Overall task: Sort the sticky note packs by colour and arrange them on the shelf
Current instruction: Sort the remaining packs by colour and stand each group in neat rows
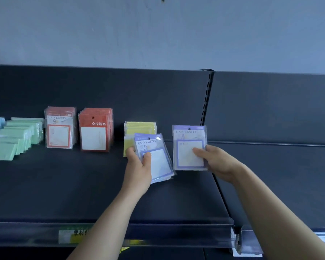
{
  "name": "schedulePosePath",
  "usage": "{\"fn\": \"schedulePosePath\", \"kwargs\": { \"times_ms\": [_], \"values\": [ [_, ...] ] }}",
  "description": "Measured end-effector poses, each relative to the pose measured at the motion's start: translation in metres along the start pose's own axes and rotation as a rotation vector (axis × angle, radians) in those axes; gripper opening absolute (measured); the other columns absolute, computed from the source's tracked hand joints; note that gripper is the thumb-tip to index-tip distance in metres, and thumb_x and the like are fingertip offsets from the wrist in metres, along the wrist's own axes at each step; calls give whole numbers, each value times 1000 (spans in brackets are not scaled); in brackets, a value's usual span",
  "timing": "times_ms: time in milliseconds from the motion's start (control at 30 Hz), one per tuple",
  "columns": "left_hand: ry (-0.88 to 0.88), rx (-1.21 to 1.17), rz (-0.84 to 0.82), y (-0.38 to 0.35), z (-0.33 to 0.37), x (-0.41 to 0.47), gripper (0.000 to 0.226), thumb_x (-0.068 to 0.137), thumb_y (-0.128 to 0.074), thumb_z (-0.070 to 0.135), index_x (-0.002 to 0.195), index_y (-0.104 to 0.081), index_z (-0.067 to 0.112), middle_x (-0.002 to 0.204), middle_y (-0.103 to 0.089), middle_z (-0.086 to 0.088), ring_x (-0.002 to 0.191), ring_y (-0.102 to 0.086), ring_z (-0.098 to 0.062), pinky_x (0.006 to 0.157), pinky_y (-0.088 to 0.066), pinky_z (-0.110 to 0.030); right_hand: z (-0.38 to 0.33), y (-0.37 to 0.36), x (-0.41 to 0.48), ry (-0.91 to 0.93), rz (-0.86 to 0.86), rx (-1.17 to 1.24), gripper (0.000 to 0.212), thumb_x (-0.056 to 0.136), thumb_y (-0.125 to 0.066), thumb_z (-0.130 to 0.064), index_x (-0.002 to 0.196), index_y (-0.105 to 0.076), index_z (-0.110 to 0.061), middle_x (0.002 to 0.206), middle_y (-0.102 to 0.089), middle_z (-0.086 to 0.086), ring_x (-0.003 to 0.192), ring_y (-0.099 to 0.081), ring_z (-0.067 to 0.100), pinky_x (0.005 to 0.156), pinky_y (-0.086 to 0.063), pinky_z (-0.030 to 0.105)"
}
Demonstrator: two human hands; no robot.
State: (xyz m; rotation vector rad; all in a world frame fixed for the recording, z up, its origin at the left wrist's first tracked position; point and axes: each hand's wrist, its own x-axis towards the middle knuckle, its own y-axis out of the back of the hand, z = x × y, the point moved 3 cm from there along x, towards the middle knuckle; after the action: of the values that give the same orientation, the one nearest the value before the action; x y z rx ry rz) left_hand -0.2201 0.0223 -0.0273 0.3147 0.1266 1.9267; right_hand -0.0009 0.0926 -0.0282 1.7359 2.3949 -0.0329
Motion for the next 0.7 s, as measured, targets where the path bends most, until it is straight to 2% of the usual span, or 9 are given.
{"fn": "schedulePosePath", "kwargs": {
  "times_ms": [67, 133, 200, 300, 367, 467, 600, 700],
  "values": [
    [17, 3, -60, -15, 6, 0, 22, 103, -33, 31, 111, -33, 11, 80, -44, 0, 61, -39, -12, 52, -31, -22, 0, -8, -8, 13, -90, 131, 28, 101, -45, -19, 124, -57, -7, 121, -67, 5, 113, -63, 21, 102, -45, 38],
    [23, -18, -146, -30, 12, -2, 25, 103, -32, 39, 115, -31, 17, 85, -45, 4, 67, -42, -6, 57, -33, -19, 3, -15, -9, 17, -79, 60, 29, 100, -48, -19, 124, -55, -3, 122, -66, 10, 111, -64, 23, 102, -46, 44],
    [21, -68, -255, -45, 17, -4, 32, 100, -41, 42, 122, -27, 24, 105, -50, 12, 88, -48, 5, 69, -37, -16, 4, -19, -9, 18, 1, 14, 30, 96, -57, -20, 122, -49, -6, 121, -65, 14, 102, -66, 23, 98, -50, 46],
    [-30, -73, -358, -54, 19, -3, 42, 97, -53, 24, 125, -22, 28, 124, -53, 8, 103, -53, 2, 80, -44, -15, 2, -19, -12, 107, -11, 74, 40, 90, -65, -17, 126, -48, -9, 119, -65, 18, 105, -65, 30, 94, -50, 53],
    [-97, -33, -393, -54, 21, 2, 44, 98, -52, 22, 123, -19, 34, 124, -54, 12, 107, -55, 0, 82, -43, -16, -7, -16, -17, 237, 7, 69, 35, 90, -63, -7, 124, -52, -4, 117, -66, 19, 106, -64, 32, 94, -52, 46],
    [-167, 76, -386, -52, 25, 12, 42, 99, -49, 25, 124, -18, 38, 127, -52, 15, 113, -52, -5, 87, -38, -22, -14, -12, -17, 336, 99, 62, 35, 90, -60, 2, 122, -52, -8, 119, -67, 7, 109, -64, 20, 95, -51, 32],
    [-109, 205, -451, -54, 15, 10, 43, 101, -43, 24, 139, -21, 24, 126, -42, 13, 109, -43, -5, 89, -29, -20, 4, -13, -12, 259, 135, -205, 36, 88, -59, -6, 118, -52, -24, 115, -66, -1, 107, -63, 16, 98, -49, 38],
    [-89, 275, -463, -53, 5, 8, 38, 102, -38, 20, 138, -25, 23, 125, -41, 11, 108, -42, -6, 88, -30, -20, 10, -10, -13, 210, 130, -228, 35, 88, -53, -3, 115, -54, -24, 109, -67, -5, 101, -64, 12, 91, -51, 31]
  ]
}}
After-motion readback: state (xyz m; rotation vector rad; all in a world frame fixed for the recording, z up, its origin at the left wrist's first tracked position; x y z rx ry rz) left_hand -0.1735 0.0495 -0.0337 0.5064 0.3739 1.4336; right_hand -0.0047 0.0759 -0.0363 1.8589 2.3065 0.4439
